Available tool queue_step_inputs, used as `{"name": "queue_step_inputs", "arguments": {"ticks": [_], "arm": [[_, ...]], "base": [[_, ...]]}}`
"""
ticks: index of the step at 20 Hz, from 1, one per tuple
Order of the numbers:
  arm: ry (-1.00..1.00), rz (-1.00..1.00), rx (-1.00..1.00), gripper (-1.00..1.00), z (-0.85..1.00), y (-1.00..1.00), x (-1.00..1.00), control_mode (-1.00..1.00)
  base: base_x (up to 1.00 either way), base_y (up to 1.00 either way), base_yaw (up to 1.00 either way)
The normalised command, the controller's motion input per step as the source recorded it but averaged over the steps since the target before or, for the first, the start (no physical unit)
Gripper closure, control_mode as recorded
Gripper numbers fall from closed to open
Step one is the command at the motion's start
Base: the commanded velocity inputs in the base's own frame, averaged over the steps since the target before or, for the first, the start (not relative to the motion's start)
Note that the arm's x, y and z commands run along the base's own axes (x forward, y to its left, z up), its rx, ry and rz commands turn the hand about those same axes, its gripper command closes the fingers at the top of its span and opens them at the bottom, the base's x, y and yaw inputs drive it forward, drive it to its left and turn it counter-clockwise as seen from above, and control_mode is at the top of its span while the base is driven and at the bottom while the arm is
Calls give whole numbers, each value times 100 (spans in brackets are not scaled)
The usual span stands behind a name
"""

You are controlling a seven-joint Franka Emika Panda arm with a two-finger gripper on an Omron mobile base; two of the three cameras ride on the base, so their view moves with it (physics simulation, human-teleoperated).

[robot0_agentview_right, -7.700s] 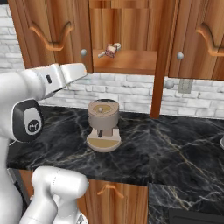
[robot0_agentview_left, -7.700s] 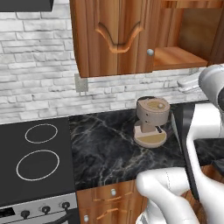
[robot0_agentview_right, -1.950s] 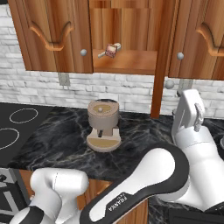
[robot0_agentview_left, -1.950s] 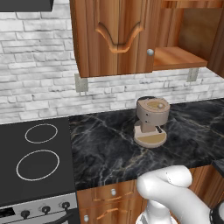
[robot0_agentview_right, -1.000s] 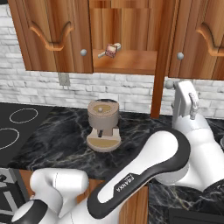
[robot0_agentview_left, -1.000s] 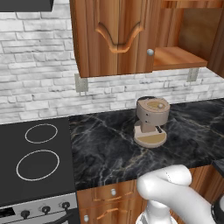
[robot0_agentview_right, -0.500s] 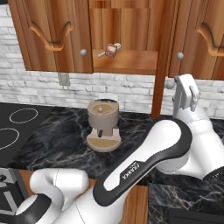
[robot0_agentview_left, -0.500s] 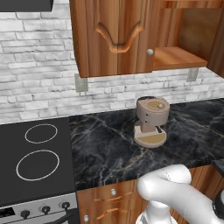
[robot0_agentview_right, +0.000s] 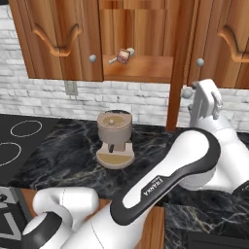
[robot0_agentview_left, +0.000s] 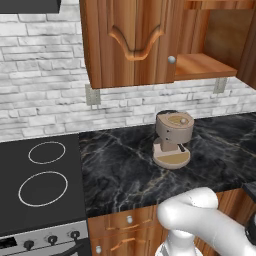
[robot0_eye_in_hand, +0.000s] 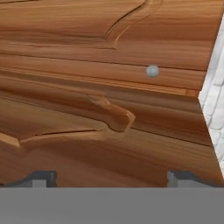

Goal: Pick up the bar soap and dish brush from the sink, and place them back in the cabinet, and close the cabinet doors.

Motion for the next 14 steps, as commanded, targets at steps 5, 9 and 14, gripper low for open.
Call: {"name": "queue_step_inputs", "arguments": {"ticks": [5, 9, 14], "arm": [[0, 25, 0, -100, 0, 9, 0, -100], [0, 23, 0, -100, 2, 19, 0, -100], [0, 21, 0, -100, 3, 40, 0, -100]], "base": [[0, 0, 0], [0, 0, 0], [0, 0, 0]]}}
